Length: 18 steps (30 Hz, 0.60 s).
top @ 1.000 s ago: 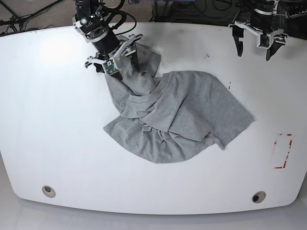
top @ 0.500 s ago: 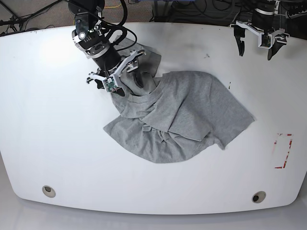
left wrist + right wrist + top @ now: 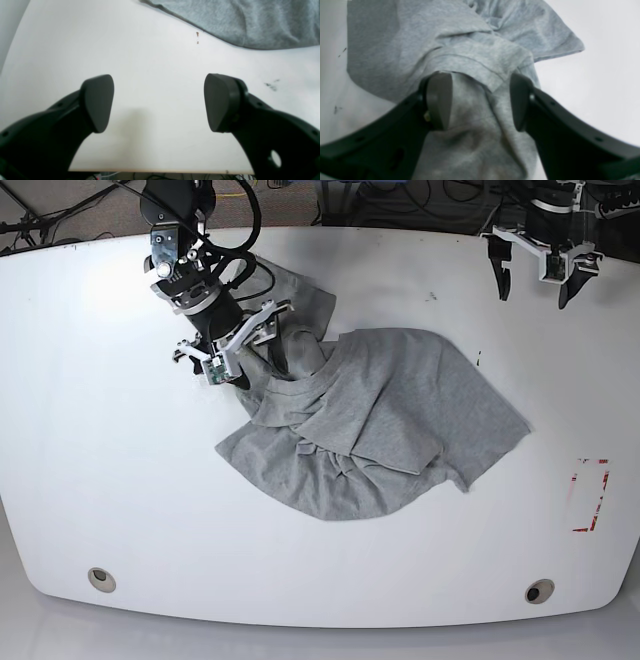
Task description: Fold the T-shirt properly
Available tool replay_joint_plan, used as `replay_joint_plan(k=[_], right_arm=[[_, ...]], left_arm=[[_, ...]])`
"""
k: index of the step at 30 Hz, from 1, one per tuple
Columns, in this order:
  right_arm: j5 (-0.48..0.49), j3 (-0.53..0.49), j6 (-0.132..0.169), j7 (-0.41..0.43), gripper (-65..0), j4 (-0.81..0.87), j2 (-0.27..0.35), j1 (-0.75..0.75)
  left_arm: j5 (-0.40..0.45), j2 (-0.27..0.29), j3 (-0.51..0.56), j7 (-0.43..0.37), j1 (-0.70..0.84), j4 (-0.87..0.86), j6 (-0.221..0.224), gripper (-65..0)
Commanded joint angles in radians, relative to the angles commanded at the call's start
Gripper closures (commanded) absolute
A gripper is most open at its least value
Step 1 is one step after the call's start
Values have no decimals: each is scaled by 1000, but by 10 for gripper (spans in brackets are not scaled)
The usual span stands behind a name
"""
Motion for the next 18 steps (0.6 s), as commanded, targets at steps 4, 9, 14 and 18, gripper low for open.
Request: replay_joint_plan(k=[4,9,14,18], right_arm=[[21,-2,3,-16,-349,-45,-21,37],[31,-9,-3,-43,-349,-116,-53,96],[16,-13,-5,-48,-349,-135,-52,108],[-14,-13,-10,-49,-349,-126,-42,100]], left_arm=[[-1,0,3,1,-4,-1,2,-532],[-6,-2,6,0,-5,-1,6,-529],[-5,-1,6,0,-5,-2,6,-530],[-4,-1,5,0,-5,-3,6,-530]])
